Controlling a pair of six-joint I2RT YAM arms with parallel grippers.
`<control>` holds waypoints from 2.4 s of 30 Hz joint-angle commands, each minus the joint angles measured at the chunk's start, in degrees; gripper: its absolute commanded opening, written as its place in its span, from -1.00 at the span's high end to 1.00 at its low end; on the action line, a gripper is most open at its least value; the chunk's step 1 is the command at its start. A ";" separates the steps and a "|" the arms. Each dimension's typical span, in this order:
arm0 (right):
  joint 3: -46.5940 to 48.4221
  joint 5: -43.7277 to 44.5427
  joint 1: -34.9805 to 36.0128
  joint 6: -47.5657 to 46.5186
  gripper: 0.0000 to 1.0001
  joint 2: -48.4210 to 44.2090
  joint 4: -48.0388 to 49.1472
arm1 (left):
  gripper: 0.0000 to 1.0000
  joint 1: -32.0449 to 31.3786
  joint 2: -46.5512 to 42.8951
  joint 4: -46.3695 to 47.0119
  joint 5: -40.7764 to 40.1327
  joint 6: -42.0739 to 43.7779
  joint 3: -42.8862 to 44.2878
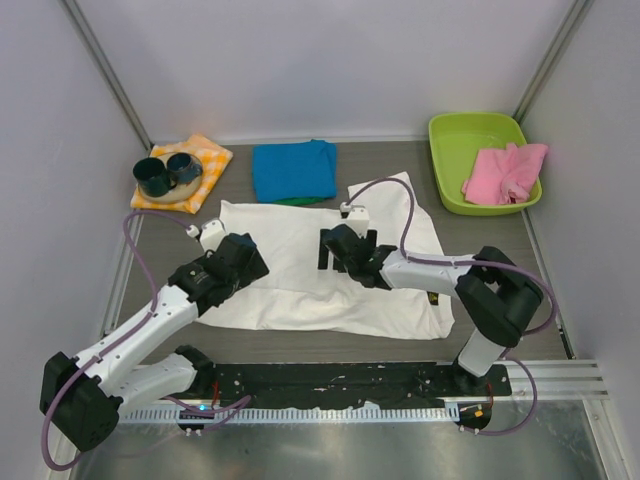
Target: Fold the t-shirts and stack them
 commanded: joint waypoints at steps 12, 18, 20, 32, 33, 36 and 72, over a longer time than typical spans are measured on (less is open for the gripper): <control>-8.00 9.02 -8.04 -3.11 -0.98 -25.40 -10.74 | -0.99 -0.07 1.89 3.58 -0.14 2.02 -0.56; -8.71 0.39 -8.32 2.25 -0.98 -21.29 -11.09 | -1.00 0.02 2.33 3.58 0.75 1.75 -0.65; -8.62 -1.91 -8.32 2.87 -0.98 -19.87 -10.13 | -0.99 -0.07 2.07 3.49 0.48 1.49 -0.64; -3.97 -5.07 -10.24 3.93 -0.98 -7.04 -3.98 | -0.99 -0.06 1.81 2.53 -1.71 1.84 -0.91; -3.79 -5.16 -10.60 3.58 -0.98 -6.42 -3.19 | -1.00 0.02 1.81 2.44 -1.98 1.84 -0.91; -2.30 -3.94 -12.09 2.18 -0.98 -4.31 -1.43 | -1.00 0.28 1.72 2.44 -2.24 2.10 -1.08; 28.79 1.09 -31.77 -12.25 -0.99 3.23 -13.72 | -0.99 20.58 27.26 8.51 15.06 11.42 20.51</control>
